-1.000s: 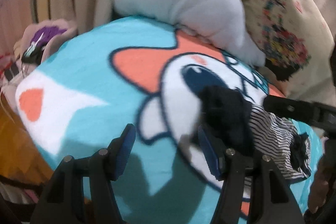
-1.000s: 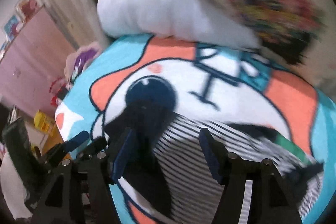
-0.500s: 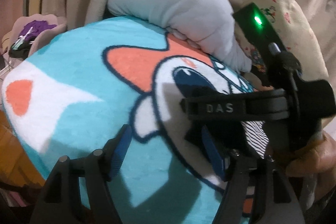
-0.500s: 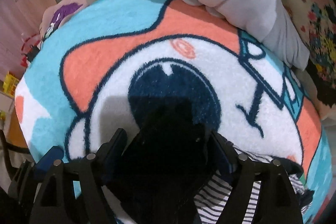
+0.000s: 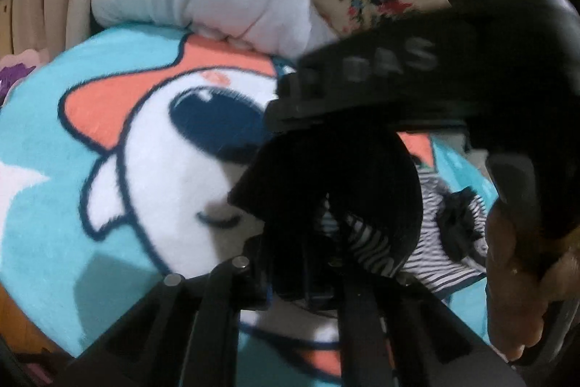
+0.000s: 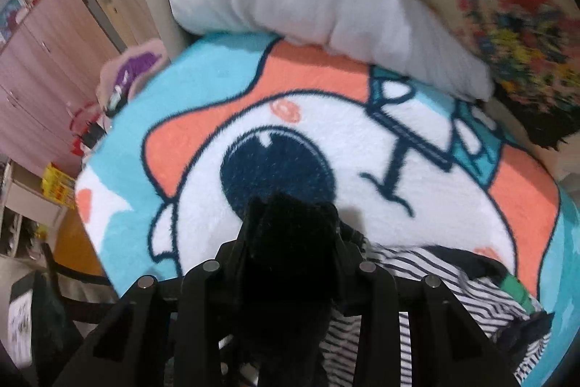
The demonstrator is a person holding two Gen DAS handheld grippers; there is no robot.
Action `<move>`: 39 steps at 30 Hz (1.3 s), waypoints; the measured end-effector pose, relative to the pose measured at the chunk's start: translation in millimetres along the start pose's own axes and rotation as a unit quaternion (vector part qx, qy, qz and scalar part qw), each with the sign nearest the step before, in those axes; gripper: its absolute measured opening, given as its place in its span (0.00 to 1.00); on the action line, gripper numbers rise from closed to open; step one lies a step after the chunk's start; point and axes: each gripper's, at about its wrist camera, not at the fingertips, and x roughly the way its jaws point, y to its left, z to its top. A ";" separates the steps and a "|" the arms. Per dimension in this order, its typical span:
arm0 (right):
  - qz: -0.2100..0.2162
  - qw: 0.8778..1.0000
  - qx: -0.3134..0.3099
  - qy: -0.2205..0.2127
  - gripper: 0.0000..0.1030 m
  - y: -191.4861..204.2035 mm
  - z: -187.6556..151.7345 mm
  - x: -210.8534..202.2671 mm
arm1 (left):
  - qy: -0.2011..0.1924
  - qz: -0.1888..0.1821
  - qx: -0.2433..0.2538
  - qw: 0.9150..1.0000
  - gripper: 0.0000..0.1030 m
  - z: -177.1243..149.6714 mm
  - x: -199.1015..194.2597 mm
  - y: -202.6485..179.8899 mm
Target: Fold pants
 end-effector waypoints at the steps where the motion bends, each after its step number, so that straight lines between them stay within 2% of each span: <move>1: 0.005 1.000 0.008 -0.011 0.37 -9.4 -4.0 -11.5 | -0.007 -0.005 0.004 1.000 0.10 2.1 -5.0 -7.2; 8: 0.039 0.994 0.072 -0.071 0.37 -72.2 -20.9 -68.5 | -0.024 -0.029 0.059 0.998 0.10 9.8 -13.7 -76.8; 14: 0.047 0.983 0.150 -0.100 0.37 -148.0 -60.0 -98.1 | -0.004 -0.048 0.115 0.992 0.10 3.5 9.0 -139.5; 18: 0.056 0.973 0.194 -0.109 0.37 -191.6 -87.9 -100.3 | 0.015 -0.053 0.147 0.988 0.11 -3.9 30.9 -171.3; 20: 0.053 0.971 0.206 -0.112 0.41 -209.5 -103.2 -97.0 | 0.022 -0.053 0.156 0.986 0.13 -8.0 34.6 -176.7; 21: 0.048 0.970 0.209 -0.113 0.43 -216.9 -108.9 -94.9 | 0.025 -0.053 0.159 0.986 0.18 -10.1 34.4 -177.3; 23: 0.020 0.968 0.220 -0.116 0.56 -229.1 -120.3 -90.8 | 0.030 -0.055 0.161 0.985 0.25 -11.4 32.2 -173.6; 27: -0.013 0.961 0.235 -0.145 0.59 -243.9 -135.6 -110.5 | 0.030 -0.058 0.152 0.986 0.36 -11.6 11.6 -160.0; 30: -0.033 0.953 0.233 -0.191 0.59 -240.6 -139.6 -139.7 | 0.015 -0.055 0.131 0.990 0.41 -2.4 1.0 -146.2; 32: 0.007 0.948 0.237 -0.213 0.59 -237.8 -141.5 -151.3 | 0.009 -0.036 0.124 0.992 0.41 3.4 4.7 -140.2; 33: 0.058 0.944 0.239 -0.220 0.59 -235.2 -141.7 -152.7 | 0.015 -0.027 0.121 0.992 0.41 4.4 10.2 -138.4; 35: 0.131 0.939 0.234 -0.214 0.59 -230.3 -142.6 -145.7 | 0.029 -0.025 0.119 0.992 0.41 1.7 18.3 -138.2; 37: 0.163 0.937 0.235 -0.199 0.59 -227.9 -143.4 -134.0 | 0.046 -0.014 0.126 0.991 0.41 -5.3 31.2 -140.0; 39: 0.167 0.938 0.247 -0.178 0.59 -230.4 -146.6 -116.7 | 0.057 -0.006 0.135 0.989 0.41 -13.1 39.8 -142.6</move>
